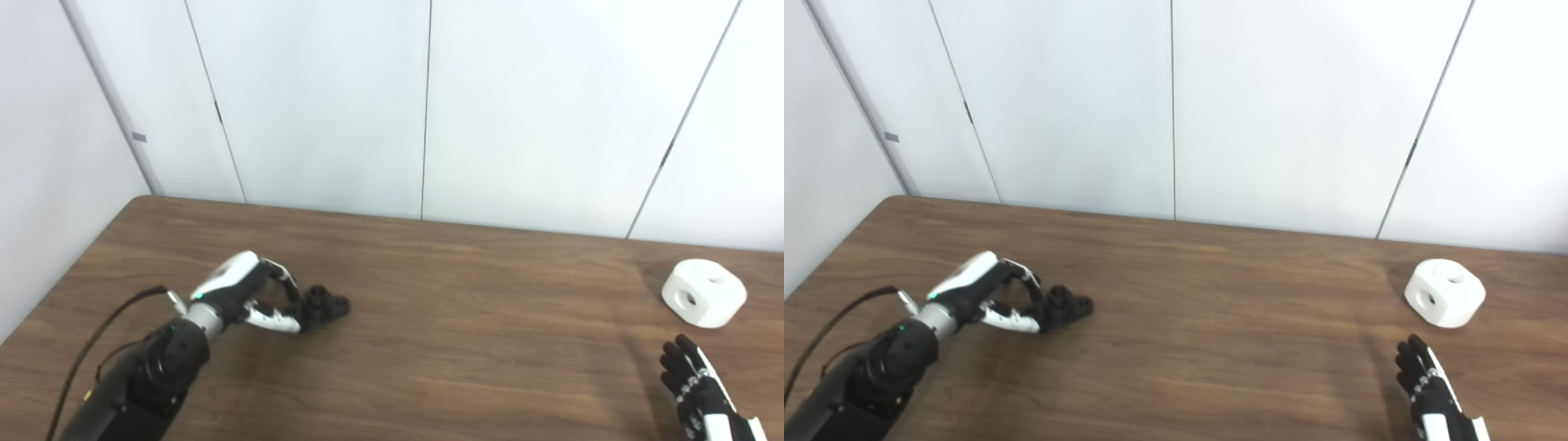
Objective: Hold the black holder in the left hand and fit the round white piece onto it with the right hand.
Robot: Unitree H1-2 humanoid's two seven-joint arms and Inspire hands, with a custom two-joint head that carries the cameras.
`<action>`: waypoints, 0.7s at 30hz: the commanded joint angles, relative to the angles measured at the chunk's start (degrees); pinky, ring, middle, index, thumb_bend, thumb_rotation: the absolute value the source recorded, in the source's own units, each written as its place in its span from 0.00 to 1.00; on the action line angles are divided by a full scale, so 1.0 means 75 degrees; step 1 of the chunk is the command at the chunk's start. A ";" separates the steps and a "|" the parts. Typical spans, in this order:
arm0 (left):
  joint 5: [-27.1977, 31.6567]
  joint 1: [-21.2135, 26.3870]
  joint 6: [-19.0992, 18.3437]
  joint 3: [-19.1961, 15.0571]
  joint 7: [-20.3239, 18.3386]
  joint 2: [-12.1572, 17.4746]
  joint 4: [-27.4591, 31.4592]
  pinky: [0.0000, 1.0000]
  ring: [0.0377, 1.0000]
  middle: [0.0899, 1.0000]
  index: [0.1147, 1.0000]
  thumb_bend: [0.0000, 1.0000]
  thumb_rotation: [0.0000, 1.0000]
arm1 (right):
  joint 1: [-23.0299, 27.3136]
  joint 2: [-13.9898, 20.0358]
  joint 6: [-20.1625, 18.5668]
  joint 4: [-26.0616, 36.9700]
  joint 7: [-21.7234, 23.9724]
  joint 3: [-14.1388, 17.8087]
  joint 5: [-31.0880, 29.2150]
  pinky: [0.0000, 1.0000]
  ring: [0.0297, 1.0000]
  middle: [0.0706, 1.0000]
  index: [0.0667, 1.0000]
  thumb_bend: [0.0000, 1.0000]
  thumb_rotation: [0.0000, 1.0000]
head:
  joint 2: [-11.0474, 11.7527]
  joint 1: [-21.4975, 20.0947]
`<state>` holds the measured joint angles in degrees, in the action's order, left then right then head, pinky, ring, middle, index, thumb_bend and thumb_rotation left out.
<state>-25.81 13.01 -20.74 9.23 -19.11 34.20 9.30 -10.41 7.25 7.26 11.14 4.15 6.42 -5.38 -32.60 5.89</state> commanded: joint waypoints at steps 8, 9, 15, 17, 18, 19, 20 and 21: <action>-0.0087 -0.0768 0.0446 0.0917 -0.0539 -0.0269 0.1404 0.82 0.88 0.79 0.42 0.52 0.05 | -0.0026 -0.0310 0.0041 0.0091 -0.0160 -0.0243 0.0225 0.93 0.92 0.91 0.92 0.60 0.91 | -0.0311 -0.0559; -0.0155 -0.0825 0.0478 0.1034 -0.0564 -0.0303 0.1476 0.83 0.89 0.79 0.42 0.52 0.05 | -0.0014 -0.0334 0.0019 0.0109 -0.0166 -0.0265 0.0173 0.93 0.92 0.91 0.92 0.61 0.90 | -0.0339 -0.0604; -0.0547 -0.1219 0.1040 0.1637 -0.0510 -0.0613 0.1594 0.80 0.89 0.78 0.42 0.52 0.06 | -0.0033 -0.0351 -0.0198 0.0367 -0.0334 -0.0427 0.0455 0.93 0.92 0.91 0.92 0.63 0.91 | -0.0571 -0.0940; -0.0753 -0.1351 0.1218 0.1871 -0.0463 -0.0777 0.1596 0.81 0.88 0.78 0.42 0.52 0.06 | -0.0034 -0.0364 -0.0296 0.0459 -0.0397 -0.0477 0.0541 0.93 0.92 0.91 0.92 0.61 0.92 | -0.0679 -0.1059; -0.0879 -0.1411 0.1260 0.1975 -0.0457 -0.0850 0.1614 0.81 0.88 0.78 0.42 0.52 0.06 | -0.0032 -0.0368 -0.0333 0.0496 -0.0417 -0.0496 0.0555 0.93 0.92 0.91 0.92 0.61 0.93 | -0.0722 -0.1113; -0.1010 -0.1463 0.1280 0.2085 -0.0458 -0.0918 0.1641 0.82 0.88 0.77 0.42 0.52 0.06 | -0.0029 -0.0368 -0.0373 0.0534 -0.0437 -0.0514 0.0579 0.93 0.92 0.91 0.93 0.60 0.93 | -0.0785 -0.1176; -0.1119 -0.1511 0.1321 0.2178 -0.0432 -0.0984 0.1653 0.83 0.89 0.78 0.42 0.52 0.06 | -0.0027 -0.0366 -0.0419 0.0563 -0.0458 -0.0531 0.0607 0.93 0.93 0.92 0.93 0.60 0.93 | -0.0785 -0.1176; -0.1208 -0.1548 0.1350 0.2261 -0.0414 -0.1047 0.1661 0.83 0.89 0.78 0.42 0.52 0.06 | -0.0026 -0.0359 -0.0464 0.0594 -0.0472 -0.0545 0.0621 0.93 0.93 0.92 0.93 0.61 0.93 | -0.0838 -0.1242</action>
<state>-35.38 3.91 -11.56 23.01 -18.76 27.37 22.46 -10.26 6.18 3.10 13.47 1.33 2.35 -1.28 -38.41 -2.90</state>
